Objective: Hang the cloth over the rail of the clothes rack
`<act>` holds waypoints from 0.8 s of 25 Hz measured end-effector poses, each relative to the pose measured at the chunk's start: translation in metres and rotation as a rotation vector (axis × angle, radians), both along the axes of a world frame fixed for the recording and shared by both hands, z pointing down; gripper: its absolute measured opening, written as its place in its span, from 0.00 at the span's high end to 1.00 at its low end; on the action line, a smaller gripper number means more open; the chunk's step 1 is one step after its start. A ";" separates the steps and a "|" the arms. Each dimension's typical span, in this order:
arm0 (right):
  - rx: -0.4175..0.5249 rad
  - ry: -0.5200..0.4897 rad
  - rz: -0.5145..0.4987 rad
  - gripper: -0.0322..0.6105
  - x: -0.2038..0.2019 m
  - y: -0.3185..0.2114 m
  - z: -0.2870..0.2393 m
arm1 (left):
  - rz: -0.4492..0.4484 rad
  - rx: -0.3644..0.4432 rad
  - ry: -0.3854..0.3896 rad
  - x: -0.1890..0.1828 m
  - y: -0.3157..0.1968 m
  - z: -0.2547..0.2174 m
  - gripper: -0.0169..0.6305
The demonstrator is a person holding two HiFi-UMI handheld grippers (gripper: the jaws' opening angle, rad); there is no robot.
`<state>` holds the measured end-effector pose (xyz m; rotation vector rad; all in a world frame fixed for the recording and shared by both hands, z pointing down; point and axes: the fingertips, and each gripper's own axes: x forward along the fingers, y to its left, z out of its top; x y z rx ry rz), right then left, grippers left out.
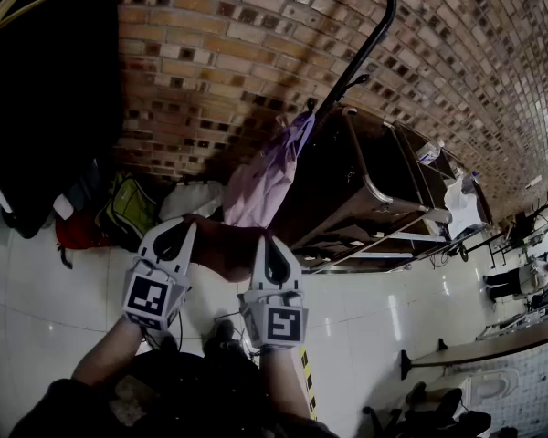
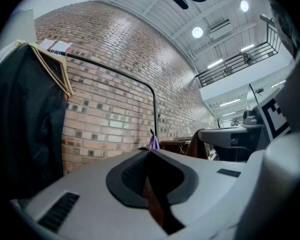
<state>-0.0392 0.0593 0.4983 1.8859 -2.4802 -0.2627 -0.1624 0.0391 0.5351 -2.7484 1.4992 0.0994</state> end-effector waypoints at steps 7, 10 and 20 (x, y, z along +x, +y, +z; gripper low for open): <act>0.038 0.000 -0.007 0.91 0.034 -0.030 -0.006 | 0.009 0.015 0.000 0.035 -0.027 -0.008 0.94; 0.040 -0.028 -0.032 0.91 0.053 -0.055 -0.007 | 0.006 0.026 -0.003 0.059 -0.048 -0.012 0.94; 0.075 -0.053 -0.081 0.91 0.128 -0.147 -0.023 | 0.044 0.053 -0.019 0.147 -0.125 -0.030 0.94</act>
